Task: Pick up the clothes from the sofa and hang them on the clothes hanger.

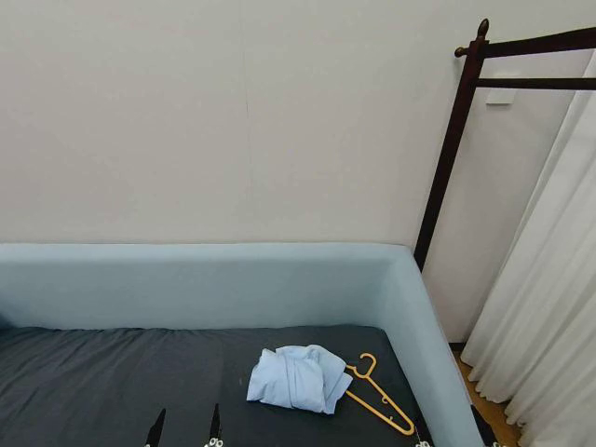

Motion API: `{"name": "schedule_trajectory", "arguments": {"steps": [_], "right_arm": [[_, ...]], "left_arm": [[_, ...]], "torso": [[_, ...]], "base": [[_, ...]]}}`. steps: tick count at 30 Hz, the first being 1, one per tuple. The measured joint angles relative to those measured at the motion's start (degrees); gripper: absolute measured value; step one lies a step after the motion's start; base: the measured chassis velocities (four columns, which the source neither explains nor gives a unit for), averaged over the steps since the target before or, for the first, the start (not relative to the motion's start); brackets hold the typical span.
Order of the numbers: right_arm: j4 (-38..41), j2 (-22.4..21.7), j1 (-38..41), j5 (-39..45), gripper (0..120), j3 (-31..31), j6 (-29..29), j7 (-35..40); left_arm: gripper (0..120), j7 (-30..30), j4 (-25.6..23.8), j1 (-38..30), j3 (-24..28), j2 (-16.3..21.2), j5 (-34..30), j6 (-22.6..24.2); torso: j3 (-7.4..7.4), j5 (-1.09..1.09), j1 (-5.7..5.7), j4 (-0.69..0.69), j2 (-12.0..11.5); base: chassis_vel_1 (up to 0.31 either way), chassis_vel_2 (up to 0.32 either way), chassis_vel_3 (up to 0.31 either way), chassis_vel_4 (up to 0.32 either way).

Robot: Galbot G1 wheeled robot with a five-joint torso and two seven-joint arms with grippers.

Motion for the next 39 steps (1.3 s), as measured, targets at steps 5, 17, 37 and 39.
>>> {"name": "schedule_trajectory", "arguments": {"steps": [5, 17, 37, 39], "right_arm": [[-0.7, -0.3, 0.3, 0.0, 100, 0.1, 0.4, -0.1], [-6.2, -18.7, 10.6, 18.7, 100, -3.5, -18.4, 0.7], [-44.8, -25.5, 63.8, 34.2, 100, -45.3, -32.2, 0.1], [-49.2, -23.5, 66.5, 32.9, 100, -47.7, -31.2, -0.3]], "left_arm": [[100, -0.2, 0.1, -0.1, 0.2, -0.7, 0.3, 0.2], [100, -0.9, 5.7, 0.1, 0.1, 1.0, 0.4, -0.2], [100, -2.1, 8.9, 1.5, -0.7, -4.4, 1.8, -1.9], [100, -2.2, 9.1, 1.6, -0.9, -4.7, 1.8, -2.2]], "torso": [[0.00, 0.00, 0.00, 0.00, 0.0], [0.01, 0.00, 0.00, 0.00, 0.0], [0.01, -0.02, 0.01, 0.03, 0.0], [0.01, -0.01, 0.01, 0.01, 0.0]], "base": [[0.000, 0.000, 0.000, 0.000], [0.000, 0.000, 0.000, 0.000], [0.000, 0.000, 0.000, 0.000], [0.000, 0.000, 0.000, 0.000]]}}
